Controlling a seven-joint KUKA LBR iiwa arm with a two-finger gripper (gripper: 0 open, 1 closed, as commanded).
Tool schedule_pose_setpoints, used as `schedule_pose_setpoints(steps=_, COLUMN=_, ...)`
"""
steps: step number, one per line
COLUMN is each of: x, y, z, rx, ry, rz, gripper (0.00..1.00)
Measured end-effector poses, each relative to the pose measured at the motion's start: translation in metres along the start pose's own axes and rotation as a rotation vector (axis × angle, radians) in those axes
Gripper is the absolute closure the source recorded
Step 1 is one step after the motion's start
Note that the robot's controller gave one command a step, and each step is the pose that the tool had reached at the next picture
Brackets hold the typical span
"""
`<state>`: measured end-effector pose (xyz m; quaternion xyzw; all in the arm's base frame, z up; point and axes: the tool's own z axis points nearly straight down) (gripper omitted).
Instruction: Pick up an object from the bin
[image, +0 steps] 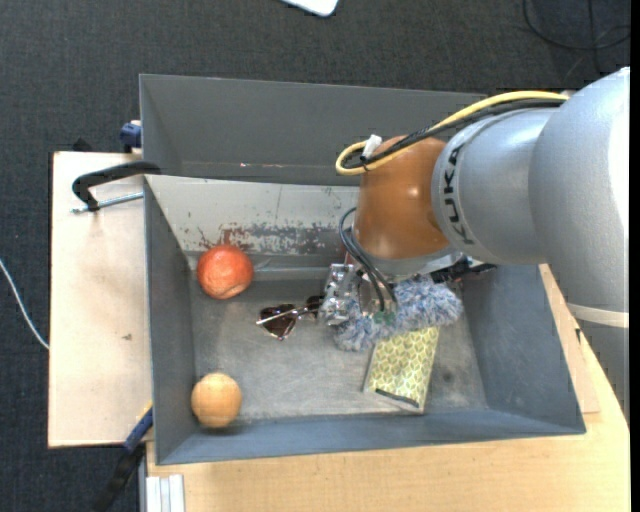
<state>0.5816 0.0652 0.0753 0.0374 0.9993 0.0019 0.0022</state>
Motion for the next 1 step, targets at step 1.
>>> schedule_pose_setpoints(steps=1, x=0.0109, y=-0.0003, z=-0.1341, rx=0.002, ry=0.0, rz=0.042, gripper=1.0)
